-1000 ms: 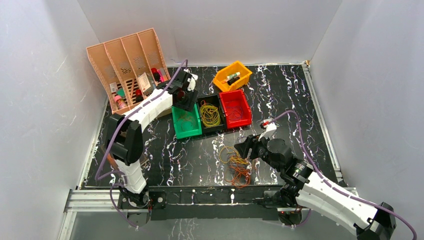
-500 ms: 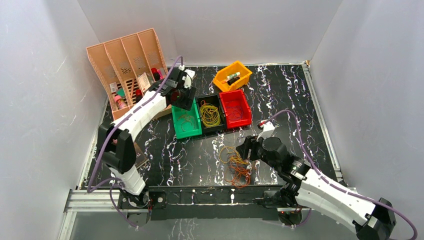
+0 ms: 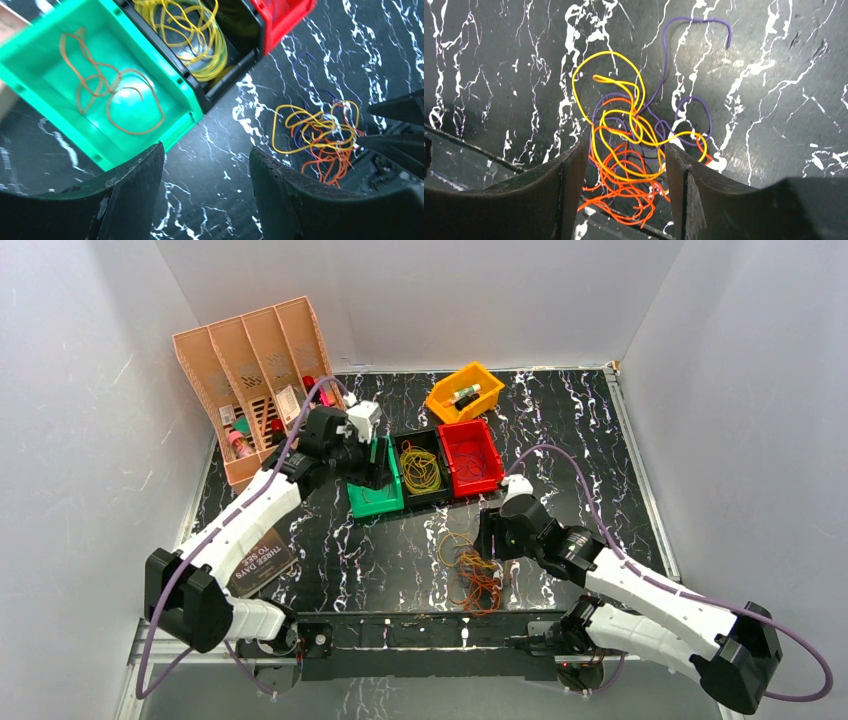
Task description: Untangle the cables
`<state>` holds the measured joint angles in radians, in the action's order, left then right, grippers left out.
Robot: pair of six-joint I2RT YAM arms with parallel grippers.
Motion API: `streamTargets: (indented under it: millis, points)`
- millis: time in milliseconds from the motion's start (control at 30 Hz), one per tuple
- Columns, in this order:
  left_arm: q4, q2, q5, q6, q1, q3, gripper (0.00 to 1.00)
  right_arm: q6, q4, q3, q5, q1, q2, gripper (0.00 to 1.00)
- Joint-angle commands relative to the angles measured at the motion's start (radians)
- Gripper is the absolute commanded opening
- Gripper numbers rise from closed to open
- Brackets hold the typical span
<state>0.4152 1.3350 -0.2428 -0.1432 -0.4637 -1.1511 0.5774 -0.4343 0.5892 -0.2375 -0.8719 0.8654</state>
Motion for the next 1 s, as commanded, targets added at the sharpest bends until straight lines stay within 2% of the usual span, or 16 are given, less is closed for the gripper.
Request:
streamTargets:
  millis: [0,200,367,667,967]
  points:
    - [-0.067,-0.06,-0.104,-0.087,-0.032,0.091,0.61,0.072,-0.123,0.083,0.054,-0.006,0.004,0.66]
    - [-0.163,-0.064,-0.098,-0.148,-0.116,0.168,0.6,0.191,-0.157,0.086,0.018,-0.005,-0.005,0.66]
    - [-0.251,0.018,-0.073,-0.145,-0.226,0.154,0.6,0.264,-0.173,0.077,-0.068,-0.004,-0.028,0.66]
    - [-0.341,0.253,-0.125,-0.024,-0.362,0.062,0.56,0.279,-0.057,-0.016,-0.046,-0.005,-0.191,0.66]
    - [-0.399,0.365,-0.201,0.091,-0.411,0.055,0.59,0.279,-0.089,-0.021,-0.063,-0.005,-0.235,0.66]
